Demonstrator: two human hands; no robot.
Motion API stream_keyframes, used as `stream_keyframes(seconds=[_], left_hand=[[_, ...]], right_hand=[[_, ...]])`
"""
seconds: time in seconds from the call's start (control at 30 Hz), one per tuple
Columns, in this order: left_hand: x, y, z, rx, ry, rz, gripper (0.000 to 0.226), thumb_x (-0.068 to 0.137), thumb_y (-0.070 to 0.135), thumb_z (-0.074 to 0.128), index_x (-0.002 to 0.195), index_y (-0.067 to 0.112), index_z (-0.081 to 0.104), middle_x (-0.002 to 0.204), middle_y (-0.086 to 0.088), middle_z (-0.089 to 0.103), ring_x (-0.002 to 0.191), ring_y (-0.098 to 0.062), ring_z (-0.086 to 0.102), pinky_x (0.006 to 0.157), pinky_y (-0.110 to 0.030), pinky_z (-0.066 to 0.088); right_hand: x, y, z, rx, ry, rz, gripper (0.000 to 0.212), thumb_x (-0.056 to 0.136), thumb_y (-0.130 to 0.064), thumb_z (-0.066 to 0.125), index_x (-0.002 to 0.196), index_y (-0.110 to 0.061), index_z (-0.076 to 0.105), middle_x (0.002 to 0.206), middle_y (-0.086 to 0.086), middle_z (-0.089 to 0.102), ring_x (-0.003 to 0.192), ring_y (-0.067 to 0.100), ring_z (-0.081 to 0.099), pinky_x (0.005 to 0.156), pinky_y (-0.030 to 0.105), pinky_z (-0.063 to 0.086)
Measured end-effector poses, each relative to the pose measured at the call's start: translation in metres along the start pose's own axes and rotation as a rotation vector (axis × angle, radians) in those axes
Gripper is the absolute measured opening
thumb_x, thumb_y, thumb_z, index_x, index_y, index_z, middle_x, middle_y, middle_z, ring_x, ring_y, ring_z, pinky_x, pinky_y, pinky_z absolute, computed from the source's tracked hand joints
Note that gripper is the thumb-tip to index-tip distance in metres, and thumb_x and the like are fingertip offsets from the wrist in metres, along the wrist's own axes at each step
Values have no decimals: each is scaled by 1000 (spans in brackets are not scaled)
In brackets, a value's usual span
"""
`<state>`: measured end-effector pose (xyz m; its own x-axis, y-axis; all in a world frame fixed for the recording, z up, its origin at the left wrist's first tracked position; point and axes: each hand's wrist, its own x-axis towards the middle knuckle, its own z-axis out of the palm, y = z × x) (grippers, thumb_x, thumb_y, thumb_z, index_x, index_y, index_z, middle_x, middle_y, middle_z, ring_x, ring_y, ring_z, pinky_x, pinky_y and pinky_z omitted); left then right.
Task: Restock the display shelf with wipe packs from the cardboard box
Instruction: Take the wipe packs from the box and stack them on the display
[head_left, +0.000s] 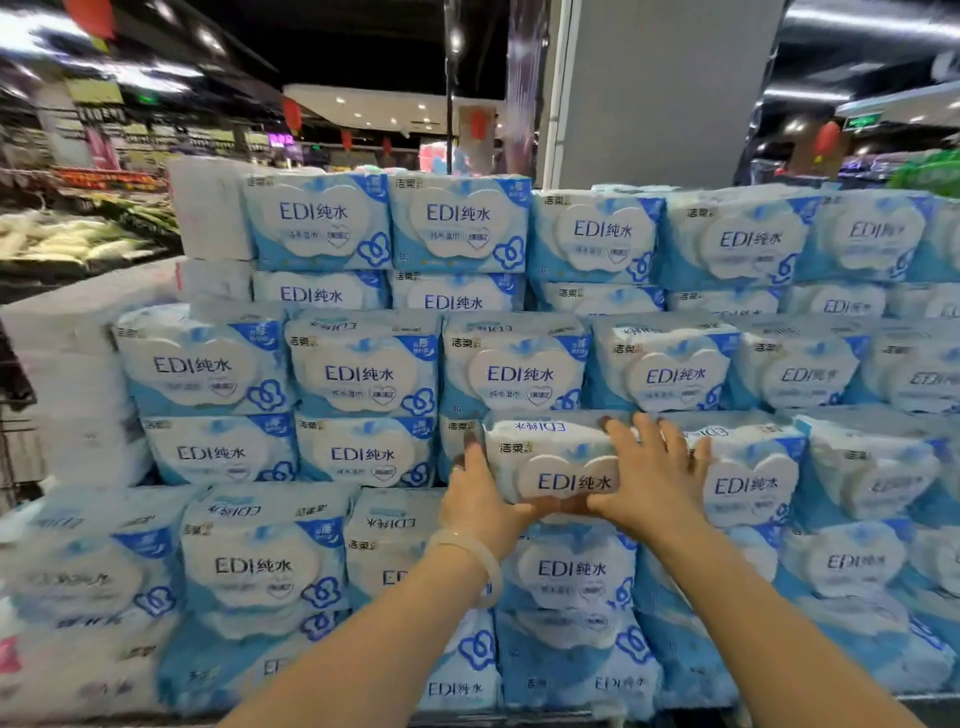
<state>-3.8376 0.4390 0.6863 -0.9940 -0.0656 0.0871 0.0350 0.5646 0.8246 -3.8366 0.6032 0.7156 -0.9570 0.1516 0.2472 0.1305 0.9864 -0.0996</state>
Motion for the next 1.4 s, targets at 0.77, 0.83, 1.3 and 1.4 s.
stream_keyframes(seconds=[0.77, 0.83, 1.3, 1.4], left_hand=[[-86, -109, -172, 857, -84, 57, 115, 83, 50, 64, 148, 7, -19, 158, -9, -24, 147, -24, -20, 119, -41, -6], [-108, -151, -225, 883, -55, -29, 113, 83, 49, 64, 149, 7, -17, 158, -9, -22, 147, -24, -19, 119, -42, -5], [-223, -403, -470, 866, -24, -575, 111, 84, 45, 65, 150, 5, -15, 158, -12, -20, 147, -28, -17, 120, -42, 0], [-207, -446, -494, 866, -11, -612, 108, 85, 45, 63, 151, 7, -15, 158, -10, -21, 147, -27, -17, 120, -42, 1]], right_hand=[[-127, -210, 19, -53, -161, -517, 100, 87, -49, 60, 153, -16, -7, 160, 10, -19, 148, 30, -16, 119, 50, -2], [-149, -270, 31, -47, -218, -593, 99, 88, -48, 60, 153, -16, -7, 160, 11, -18, 148, 31, -15, 119, 50, -2], [-279, -608, 113, 32, -450, -1072, 91, 88, -42, 61, 153, -19, 1, 161, 11, -14, 148, 33, -15, 118, 53, -2], [-273, -660, 136, 2, -481, -1101, 92, 88, -39, 63, 153, -19, 2, 161, 11, -14, 148, 33, -15, 118, 53, -2]])
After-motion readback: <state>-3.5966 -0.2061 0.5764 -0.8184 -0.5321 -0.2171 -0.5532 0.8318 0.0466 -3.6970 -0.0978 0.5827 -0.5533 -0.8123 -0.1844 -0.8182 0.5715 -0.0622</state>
